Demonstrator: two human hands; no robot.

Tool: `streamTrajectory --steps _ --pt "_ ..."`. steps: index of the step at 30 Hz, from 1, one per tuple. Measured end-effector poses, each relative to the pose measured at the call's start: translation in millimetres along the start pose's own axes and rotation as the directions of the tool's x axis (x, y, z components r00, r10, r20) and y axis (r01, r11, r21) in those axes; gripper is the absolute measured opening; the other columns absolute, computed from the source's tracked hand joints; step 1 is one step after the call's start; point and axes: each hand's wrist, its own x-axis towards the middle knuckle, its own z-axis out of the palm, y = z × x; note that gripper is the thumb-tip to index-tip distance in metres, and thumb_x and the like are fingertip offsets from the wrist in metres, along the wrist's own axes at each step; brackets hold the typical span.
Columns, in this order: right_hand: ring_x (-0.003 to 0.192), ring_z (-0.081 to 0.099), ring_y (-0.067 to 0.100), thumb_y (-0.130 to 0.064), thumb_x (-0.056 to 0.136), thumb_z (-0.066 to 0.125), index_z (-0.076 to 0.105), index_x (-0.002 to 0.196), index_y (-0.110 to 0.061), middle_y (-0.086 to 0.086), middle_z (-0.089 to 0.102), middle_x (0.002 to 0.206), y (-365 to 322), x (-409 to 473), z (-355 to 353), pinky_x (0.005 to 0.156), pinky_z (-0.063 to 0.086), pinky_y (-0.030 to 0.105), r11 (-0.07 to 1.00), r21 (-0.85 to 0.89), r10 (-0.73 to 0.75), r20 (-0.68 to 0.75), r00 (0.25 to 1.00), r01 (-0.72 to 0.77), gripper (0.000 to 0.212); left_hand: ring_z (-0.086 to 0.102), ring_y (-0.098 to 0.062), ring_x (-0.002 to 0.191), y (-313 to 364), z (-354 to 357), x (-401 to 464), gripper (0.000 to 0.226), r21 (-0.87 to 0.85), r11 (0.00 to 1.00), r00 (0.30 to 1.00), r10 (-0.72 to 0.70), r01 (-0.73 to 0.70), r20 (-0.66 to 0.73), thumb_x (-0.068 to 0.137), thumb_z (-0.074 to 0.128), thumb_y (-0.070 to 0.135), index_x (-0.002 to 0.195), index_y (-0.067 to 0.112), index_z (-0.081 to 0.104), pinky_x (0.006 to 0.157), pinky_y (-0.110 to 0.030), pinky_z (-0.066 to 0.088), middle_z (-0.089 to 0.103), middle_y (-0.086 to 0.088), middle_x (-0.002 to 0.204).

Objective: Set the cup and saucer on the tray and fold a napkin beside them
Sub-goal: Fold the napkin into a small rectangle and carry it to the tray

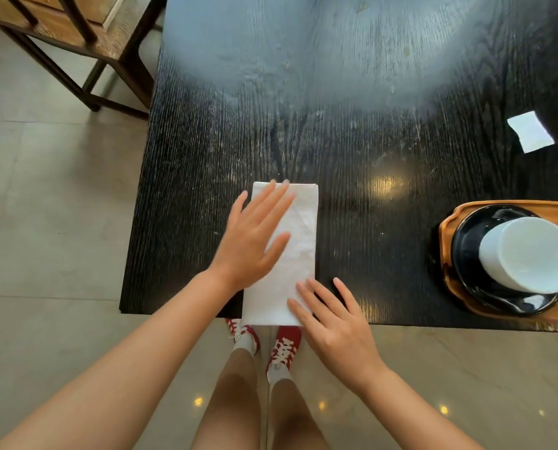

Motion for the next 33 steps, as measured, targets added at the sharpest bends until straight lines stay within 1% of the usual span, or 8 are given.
streamTrajectory --steps 3,9,14,17,20,25,30,33 --pt "0.120 0.055 0.026 -0.009 0.078 0.071 0.069 0.105 -0.012 0.010 0.066 0.120 -0.7 3.7 -4.2 0.103 0.041 0.048 0.997 0.069 0.020 -0.034 0.999 -0.017 0.027 0.046 -0.025 0.127 -21.4 -18.6 -45.6 0.046 -0.017 0.996 0.991 0.093 -0.092 0.099 0.086 0.040 0.015 0.129 0.004 0.053 0.107 -0.048 0.036 0.056 -0.012 0.132" --pt "0.115 0.059 0.021 -0.011 0.078 0.071 0.069 0.103 -0.012 0.006 0.068 0.115 1.7 8.8 -15.7 0.102 0.041 0.044 0.963 0.247 0.117 -0.017 0.993 -0.109 0.025 0.029 -0.019 0.140 -37.3 -21.1 -66.7 0.063 0.040 0.983 0.935 0.159 -0.180 0.317 0.076 0.048 0.014 0.139 0.009 0.042 0.115 -0.042 0.022 0.039 -0.004 0.147" --pt "0.110 0.061 0.014 -0.021 0.088 0.055 0.068 0.105 -0.014 0.000 0.071 0.107 -0.6 18.1 -25.2 0.102 0.043 0.037 0.899 0.393 0.236 -0.066 0.970 -0.192 0.022 0.053 -0.025 0.123 -32.7 -10.8 -65.5 0.036 0.109 0.979 0.978 0.154 -0.170 0.145 0.088 0.053 0.021 0.120 0.007 0.062 0.104 -0.046 0.040 0.061 -0.008 0.127" --pt "0.117 0.057 0.017 -0.026 0.079 0.069 0.065 0.111 -0.012 0.001 0.068 0.115 5.6 16.7 -22.9 0.104 0.040 0.040 0.927 0.356 0.147 -0.058 0.987 -0.117 0.034 0.055 -0.025 0.120 -26.9 -4.3 -65.6 0.029 0.036 0.997 0.997 0.068 -0.069 0.019 0.085 0.062 0.007 0.114 0.007 0.065 0.103 -0.046 0.040 0.065 -0.009 0.121" --pt "0.128 0.046 0.024 -0.029 0.069 0.080 0.061 0.118 -0.012 0.006 0.060 0.128 14.4 16.2 -16.8 0.107 0.032 0.045 0.952 0.283 0.115 0.021 0.993 -0.116 0.055 0.051 -0.024 0.122 -25.2 -1.1 -68.4 0.036 -0.003 0.999 0.999 0.033 -0.033 0.004 0.080 0.068 0.000 0.115 0.006 0.065 0.106 -0.047 0.035 0.064 -0.010 0.122" --pt "0.118 0.055 0.032 -0.018 0.071 0.079 0.066 0.107 -0.010 0.007 0.067 0.115 29.3 40.3 -12.8 0.102 0.035 0.047 0.957 0.254 0.148 -0.002 0.989 -0.143 0.039 0.050 -0.020 0.123 -27.3 -4.7 -65.7 0.034 -0.041 0.999 1.000 0.016 -0.015 0.019 0.082 0.065 -0.001 0.115 0.007 0.064 0.107 -0.043 0.032 0.064 -0.009 0.123" --pt "0.085 0.064 0.025 -0.015 0.080 0.071 0.069 0.089 -0.008 0.008 0.070 0.084 24.6 65.0 -15.0 0.087 0.047 0.046 0.778 0.482 0.476 -0.035 0.879 -0.403 0.011 0.059 -0.014 0.109 -15.7 0.4 -62.1 0.023 -0.237 0.956 0.972 -0.202 0.171 -0.116 0.088 0.058 0.011 0.110 0.007 0.064 0.101 -0.041 0.042 0.068 -0.005 0.107" --pt "0.076 0.060 0.023 -0.022 0.084 0.067 0.064 0.082 -0.007 0.007 0.067 0.078 20.3 74.7 -13.3 0.086 0.043 0.045 0.673 0.503 0.616 0.025 0.787 -0.543 0.016 0.057 -0.004 0.089 -2.7 7.5 -56.0 0.016 -0.319 0.912 0.912 -0.340 0.259 -0.230 0.091 0.053 0.010 0.103 0.006 0.063 0.084 -0.022 0.049 0.062 0.003 0.095"
